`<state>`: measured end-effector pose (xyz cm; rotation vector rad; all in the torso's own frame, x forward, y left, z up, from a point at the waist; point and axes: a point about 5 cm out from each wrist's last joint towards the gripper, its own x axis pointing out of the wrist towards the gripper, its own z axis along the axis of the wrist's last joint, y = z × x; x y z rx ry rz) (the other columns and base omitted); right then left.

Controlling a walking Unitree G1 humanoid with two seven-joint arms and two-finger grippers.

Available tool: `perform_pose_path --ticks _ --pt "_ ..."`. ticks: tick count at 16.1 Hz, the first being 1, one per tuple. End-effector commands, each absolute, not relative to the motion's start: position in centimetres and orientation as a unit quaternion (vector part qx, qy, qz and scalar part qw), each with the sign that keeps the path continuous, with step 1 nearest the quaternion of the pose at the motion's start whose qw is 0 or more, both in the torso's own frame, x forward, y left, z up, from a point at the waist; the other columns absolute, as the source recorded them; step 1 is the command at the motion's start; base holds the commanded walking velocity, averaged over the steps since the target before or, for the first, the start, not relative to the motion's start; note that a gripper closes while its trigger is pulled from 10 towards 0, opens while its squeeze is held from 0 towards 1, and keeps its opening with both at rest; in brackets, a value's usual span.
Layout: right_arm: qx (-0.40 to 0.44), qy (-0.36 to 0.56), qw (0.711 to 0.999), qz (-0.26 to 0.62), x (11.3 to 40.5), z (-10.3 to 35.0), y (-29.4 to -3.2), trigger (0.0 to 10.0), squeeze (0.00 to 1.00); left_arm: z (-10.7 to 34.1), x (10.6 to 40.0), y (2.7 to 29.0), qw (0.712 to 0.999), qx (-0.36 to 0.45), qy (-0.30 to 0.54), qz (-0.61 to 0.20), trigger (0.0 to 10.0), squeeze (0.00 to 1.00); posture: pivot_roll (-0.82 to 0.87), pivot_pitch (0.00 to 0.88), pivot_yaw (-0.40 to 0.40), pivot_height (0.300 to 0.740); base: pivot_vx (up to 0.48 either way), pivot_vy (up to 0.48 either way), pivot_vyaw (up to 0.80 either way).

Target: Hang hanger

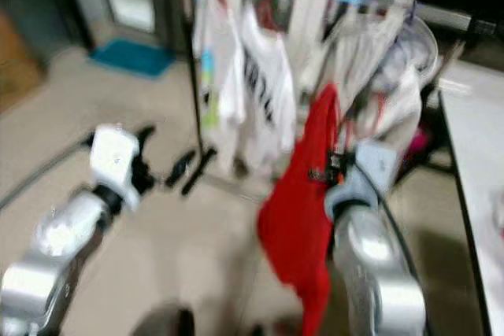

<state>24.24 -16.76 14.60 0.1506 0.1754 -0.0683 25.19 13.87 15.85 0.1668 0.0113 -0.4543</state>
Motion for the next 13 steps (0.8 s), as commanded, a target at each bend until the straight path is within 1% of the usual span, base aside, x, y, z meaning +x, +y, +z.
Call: perform_pose_path --ticks 1,3,4,5,6,10,11,13 --pt "0.055 0.056 0.997 -0.023 24.4 15.7 -16.5 10.0 0.00 16.4 25.4 13.6 0.969 0.089 -0.004 -0.231 10.0 0.00 0.06 0.063 -0.068 0.740 0.000 0.000 0.00" --pt "0.044 0.042 0.998 0.004 24.6 16.2 -16.1 10.0 0.00 16.4 25.4 13.5 0.968 0.084 0.004 -0.237 10.0 0.00 0.06 0.066 -0.069 0.740 0.000 0.000 0.00" --pt "0.046 0.037 0.998 0.032 24.7 16.5 -15.7 10.0 0.00 16.1 25.5 13.5 0.967 0.093 0.021 -0.236 10.0 0.00 0.06 0.068 -0.070 0.740 0.000 0.000 0.00" --pt "0.045 0.039 0.996 0.072 24.8 16.7 -15.2 10.0 0.00 16.0 25.8 13.5 0.968 0.097 0.019 -0.230 10.0 0.00 0.05 0.061 -0.068 0.740 0.000 0.000 0.00" --pt "0.054 0.042 0.990 0.122 24.9 16.9 -14.4 10.0 0.00 16.3 26.4 13.5 0.971 0.097 0.010 -0.221 10.0 0.00 0.05 0.053 -0.066 0.740 0.000 0.000 0.00" --pt "0.053 0.020 0.975 0.214 25.1 18.1 -12.9 10.0 0.00 16.9 28.2 13.1 0.970 0.099 0.005 -0.221 10.0 0.00 0.05 0.039 -0.063 0.740 0.000 0.000 0.00" --pt "0.046 0.002 0.966 0.256 24.9 18.8 -12.2 10.0 0.00 17.4 29.2 12.6 0.970 0.092 -0.004 -0.224 10.0 0.00 0.05 0.029 -0.066 0.740 0.000 0.000 0.00" --pt "0.030 -0.013 0.956 0.292 24.7 19.3 -11.6 10.0 0.00 18.0 30.9 12.4 0.974 0.103 0.006 -0.204 10.0 0.00 0.05 0.021 -0.062 0.740 0.000 0.000 0.00"
